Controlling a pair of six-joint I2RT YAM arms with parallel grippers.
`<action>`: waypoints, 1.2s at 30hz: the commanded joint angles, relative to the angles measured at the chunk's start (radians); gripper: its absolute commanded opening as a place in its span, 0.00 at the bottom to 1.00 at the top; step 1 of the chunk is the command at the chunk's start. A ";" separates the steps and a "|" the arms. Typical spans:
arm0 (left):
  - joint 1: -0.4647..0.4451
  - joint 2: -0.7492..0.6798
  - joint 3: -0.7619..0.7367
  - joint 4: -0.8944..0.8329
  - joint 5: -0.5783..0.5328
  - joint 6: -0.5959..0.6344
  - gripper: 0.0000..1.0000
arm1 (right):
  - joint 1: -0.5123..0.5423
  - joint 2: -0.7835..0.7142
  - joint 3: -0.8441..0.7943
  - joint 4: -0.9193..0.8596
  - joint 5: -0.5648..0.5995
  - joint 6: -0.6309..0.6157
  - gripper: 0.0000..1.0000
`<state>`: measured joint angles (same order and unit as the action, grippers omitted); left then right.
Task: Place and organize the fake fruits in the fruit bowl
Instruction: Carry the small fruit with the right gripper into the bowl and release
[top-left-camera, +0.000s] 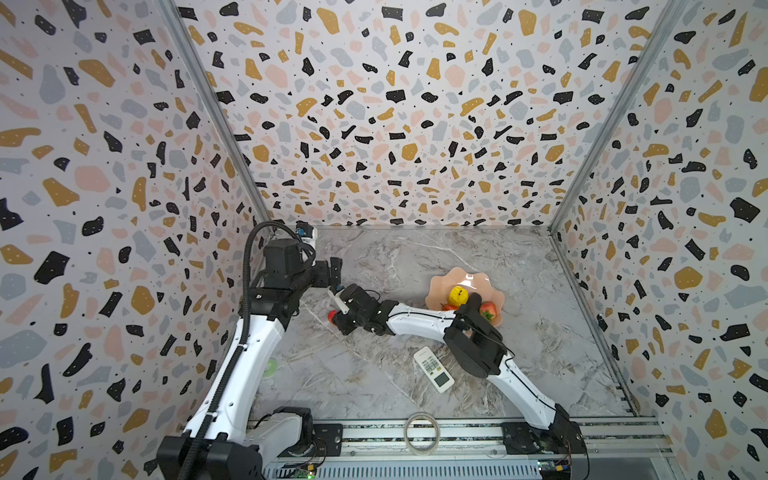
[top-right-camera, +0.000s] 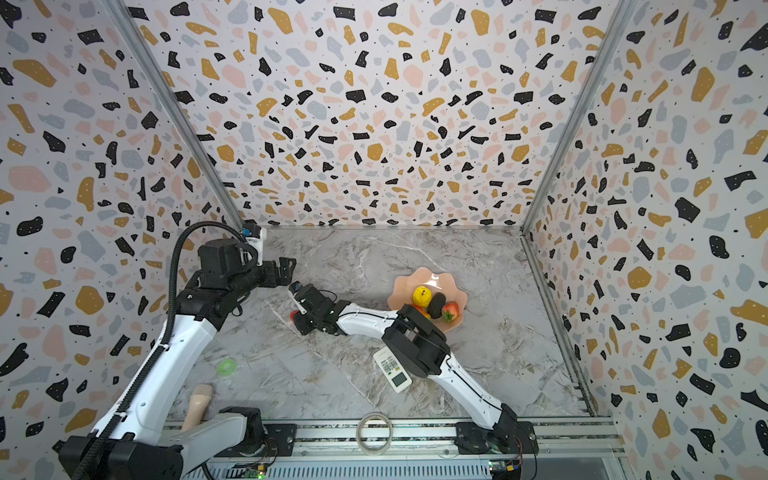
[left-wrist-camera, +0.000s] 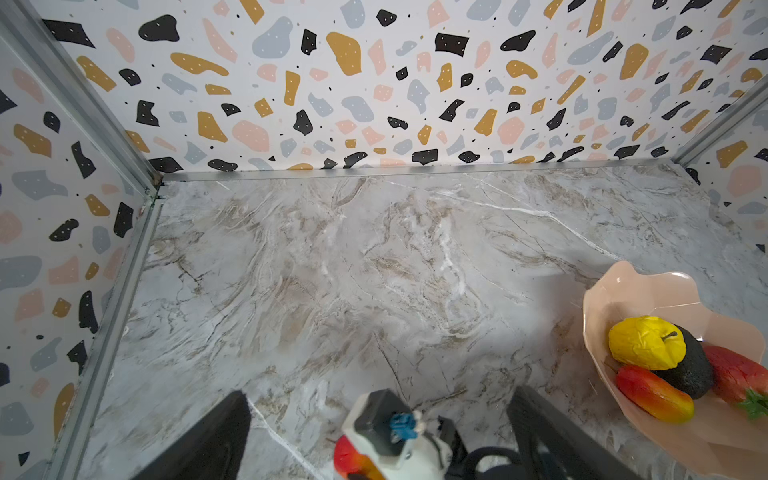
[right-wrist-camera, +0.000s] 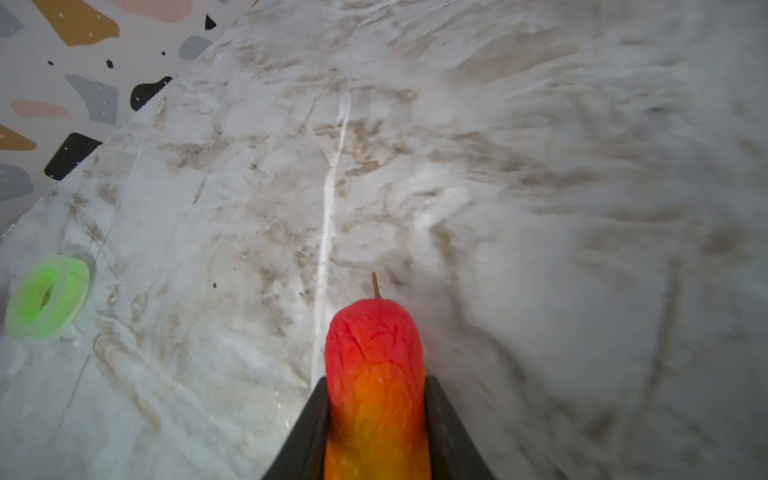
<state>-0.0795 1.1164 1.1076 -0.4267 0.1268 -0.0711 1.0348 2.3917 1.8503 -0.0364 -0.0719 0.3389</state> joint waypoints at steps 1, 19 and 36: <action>0.004 -0.018 0.019 0.014 0.010 0.003 1.00 | -0.057 -0.222 -0.092 0.062 0.050 -0.035 0.18; 0.004 0.001 0.018 0.019 0.023 0.005 1.00 | -0.259 -0.753 -0.684 -0.072 0.391 -0.019 0.12; 0.004 -0.003 0.015 0.026 0.036 0.005 1.00 | -0.302 -0.665 -0.755 -0.071 0.508 0.110 0.17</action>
<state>-0.0795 1.1187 1.1076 -0.4255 0.1501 -0.0708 0.7387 1.6993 1.0657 -0.1131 0.4122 0.4267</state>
